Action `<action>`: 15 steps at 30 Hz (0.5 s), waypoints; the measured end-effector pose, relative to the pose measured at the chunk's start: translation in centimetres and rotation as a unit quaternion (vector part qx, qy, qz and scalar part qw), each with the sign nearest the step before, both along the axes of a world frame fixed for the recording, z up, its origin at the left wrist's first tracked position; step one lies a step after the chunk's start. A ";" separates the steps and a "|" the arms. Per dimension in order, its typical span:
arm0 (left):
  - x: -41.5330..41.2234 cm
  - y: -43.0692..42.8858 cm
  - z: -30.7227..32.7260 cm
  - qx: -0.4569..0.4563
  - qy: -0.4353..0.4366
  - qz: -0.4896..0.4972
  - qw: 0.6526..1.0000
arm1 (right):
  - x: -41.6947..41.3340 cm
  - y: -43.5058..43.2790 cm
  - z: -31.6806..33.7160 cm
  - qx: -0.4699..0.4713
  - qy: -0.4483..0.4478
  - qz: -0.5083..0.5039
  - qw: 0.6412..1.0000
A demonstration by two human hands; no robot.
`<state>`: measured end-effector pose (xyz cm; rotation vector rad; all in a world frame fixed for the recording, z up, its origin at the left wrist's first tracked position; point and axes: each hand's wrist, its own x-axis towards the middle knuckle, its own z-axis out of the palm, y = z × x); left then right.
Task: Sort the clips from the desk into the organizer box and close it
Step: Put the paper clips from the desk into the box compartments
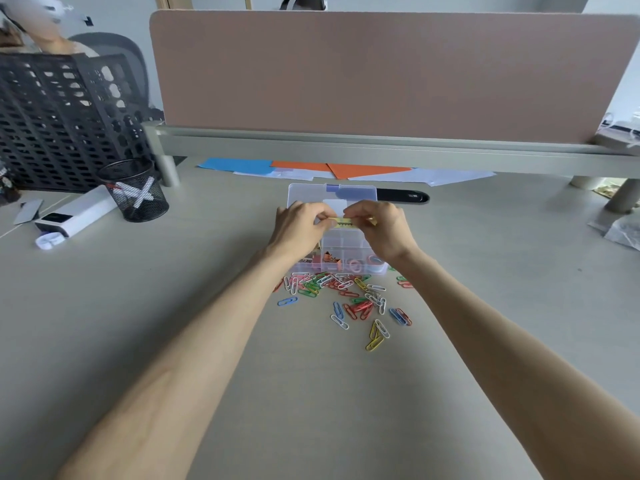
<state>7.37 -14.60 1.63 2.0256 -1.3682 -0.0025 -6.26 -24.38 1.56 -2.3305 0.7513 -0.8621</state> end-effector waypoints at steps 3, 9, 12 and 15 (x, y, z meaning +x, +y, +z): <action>0.3 -0.4 0.3 -0.014 0.031 0.006 0.999 | -0.6 -0.7 -0.1 -0.039 -0.001 -0.028 0.999; 0.6 -0.5 -0.4 0.016 -0.006 0.006 1.000 | -1.9 -1.8 -0.9 -0.019 -0.007 -0.077 0.997; 0.4 -0.5 -1.1 0.030 -0.046 0.002 0.998 | -2.1 -2.1 -1.0 0.006 -0.008 -0.073 0.997; 0.4 -0.5 -1.2 0.037 -0.081 0.002 0.996 | -2.1 -2.1 -1.1 0.016 -0.005 -0.070 0.997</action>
